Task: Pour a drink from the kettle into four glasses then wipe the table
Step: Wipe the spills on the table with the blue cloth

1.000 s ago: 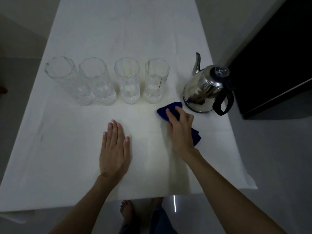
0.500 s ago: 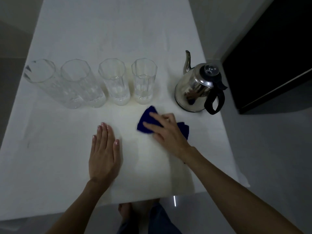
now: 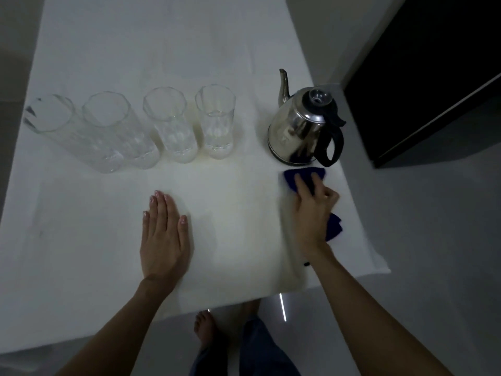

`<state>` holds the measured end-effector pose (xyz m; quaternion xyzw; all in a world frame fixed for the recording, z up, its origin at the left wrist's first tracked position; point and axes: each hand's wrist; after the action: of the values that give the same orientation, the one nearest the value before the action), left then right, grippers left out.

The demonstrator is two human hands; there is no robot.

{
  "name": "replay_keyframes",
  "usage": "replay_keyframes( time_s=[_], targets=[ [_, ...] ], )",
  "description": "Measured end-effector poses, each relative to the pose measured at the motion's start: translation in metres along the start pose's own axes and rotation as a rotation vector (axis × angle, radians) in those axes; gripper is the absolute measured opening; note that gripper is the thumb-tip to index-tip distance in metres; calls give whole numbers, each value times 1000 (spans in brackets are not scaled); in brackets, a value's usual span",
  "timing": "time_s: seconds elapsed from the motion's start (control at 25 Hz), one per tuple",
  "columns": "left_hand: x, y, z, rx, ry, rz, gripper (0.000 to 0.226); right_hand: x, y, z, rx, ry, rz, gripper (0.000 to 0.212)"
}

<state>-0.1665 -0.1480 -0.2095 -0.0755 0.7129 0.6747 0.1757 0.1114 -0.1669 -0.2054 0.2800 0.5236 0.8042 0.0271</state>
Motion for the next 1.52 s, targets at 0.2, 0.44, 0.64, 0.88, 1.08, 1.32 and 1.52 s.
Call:
replay_keyframes(
  time_s=[0.2, 0.44, 0.64, 0.88, 1.08, 1.32, 1.52],
  targets=[
    [-11, 7, 2, 47, 39, 0, 71, 37, 15, -52, 239, 184, 287, 39],
    [-87, 17, 3, 174, -178, -162, 64, 5, 71, -50, -17, -156, 205, 41],
    [-150, -2, 10, 318, -302, -215, 60, -29, 56, -43, 166, -147, 201, 45],
    [-197, -26, 2, 440, -512, -181, 60, -53, 70, -62, 96, -230, 83, 45],
    [-200, -46, -2, 426, -626, 170, 66, -83, 71, -66, 90, -200, 84, 36],
    [-197, -46, -13, 314, -691, 273, 60, -103, 77, -62, 253, 210, -160, 50],
    [-191, -47, -19, 406, -627, 351, 63, -104, 77, -61, 382, 177, -144, 55]
  ],
)
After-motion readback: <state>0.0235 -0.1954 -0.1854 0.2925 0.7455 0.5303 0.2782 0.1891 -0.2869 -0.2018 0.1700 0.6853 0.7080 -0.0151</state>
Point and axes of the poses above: each hand's wrist, its own z-axis towards the middle knuckle, its own y-axis out of the back of the hand, x = y × z, and after that the axes turned 2 degrees about z, right-handed
